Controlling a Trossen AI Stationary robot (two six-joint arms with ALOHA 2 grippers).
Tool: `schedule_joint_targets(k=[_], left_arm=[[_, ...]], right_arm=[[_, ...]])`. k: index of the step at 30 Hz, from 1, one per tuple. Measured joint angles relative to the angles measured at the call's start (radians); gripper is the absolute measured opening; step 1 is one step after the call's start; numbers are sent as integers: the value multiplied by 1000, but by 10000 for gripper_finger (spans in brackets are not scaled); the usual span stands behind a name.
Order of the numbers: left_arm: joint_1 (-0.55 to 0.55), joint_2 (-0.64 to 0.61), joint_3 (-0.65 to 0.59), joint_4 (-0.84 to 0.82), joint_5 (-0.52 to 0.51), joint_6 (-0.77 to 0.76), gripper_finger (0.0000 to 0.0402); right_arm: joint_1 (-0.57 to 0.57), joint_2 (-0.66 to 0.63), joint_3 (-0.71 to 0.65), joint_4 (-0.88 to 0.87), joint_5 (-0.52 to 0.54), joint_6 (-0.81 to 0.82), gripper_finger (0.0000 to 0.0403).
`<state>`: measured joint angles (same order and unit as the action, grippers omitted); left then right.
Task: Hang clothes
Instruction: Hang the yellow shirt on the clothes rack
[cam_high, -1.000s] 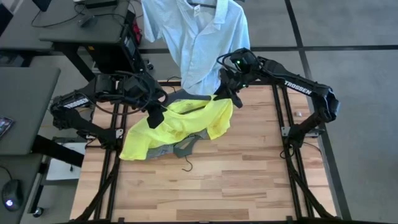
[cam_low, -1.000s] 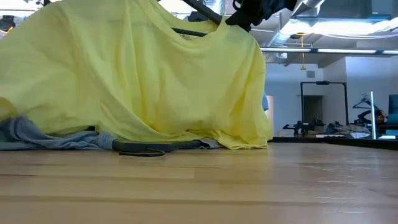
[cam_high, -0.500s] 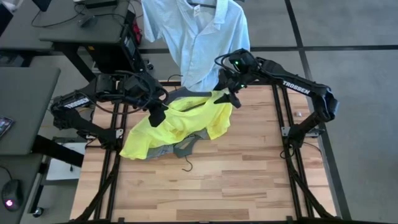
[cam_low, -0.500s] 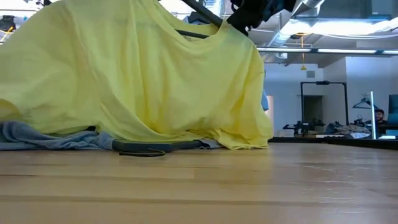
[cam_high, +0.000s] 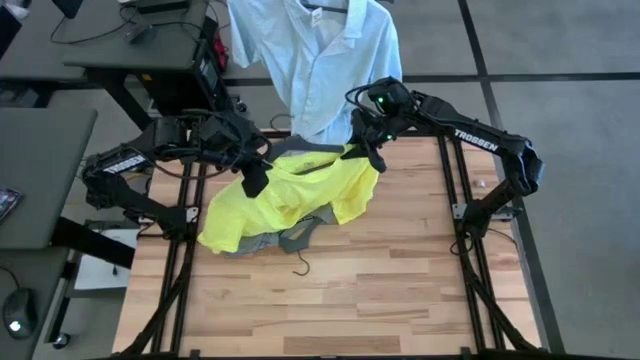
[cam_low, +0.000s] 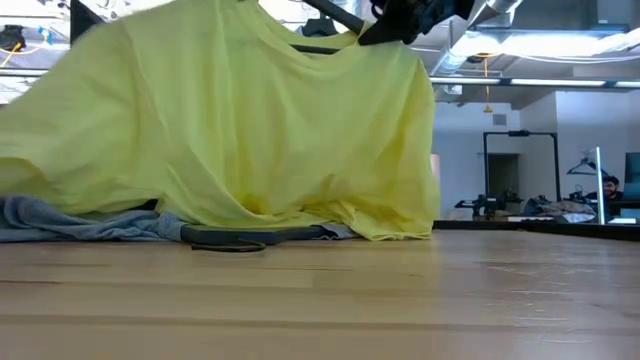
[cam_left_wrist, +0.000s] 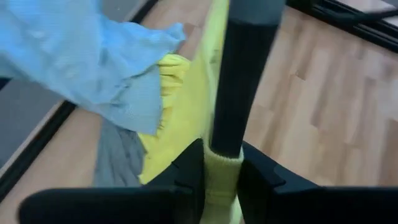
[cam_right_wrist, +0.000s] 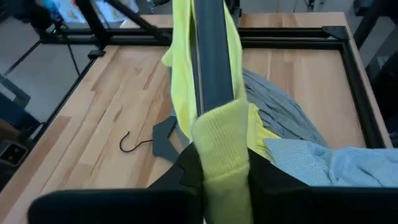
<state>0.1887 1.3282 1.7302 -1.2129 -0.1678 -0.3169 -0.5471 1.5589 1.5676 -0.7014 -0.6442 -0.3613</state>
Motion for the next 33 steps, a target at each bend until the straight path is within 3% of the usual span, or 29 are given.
schedule_joint_targets(k=[5,10,15,23,27,33], left_arm=[[86,0,0,-54,-12,-84,119],[215,0,45,-85,-18,-53,146],[317,-1,129,-36,-106,42,147],[445,-1,174,4,-107,200,148],[482,-1,173,7,-108,270,148],[502,-1,173,20,-108,318,148]], right_arm=[[-34,0,37,-3,15,14,32],[-83,0,59,19,26,60,32],[-135,0,60,181,50,185,32],[-200,43,70,524,77,408,32],[-205,127,171,530,78,436,32],[-211,315,428,529,92,477,32]])
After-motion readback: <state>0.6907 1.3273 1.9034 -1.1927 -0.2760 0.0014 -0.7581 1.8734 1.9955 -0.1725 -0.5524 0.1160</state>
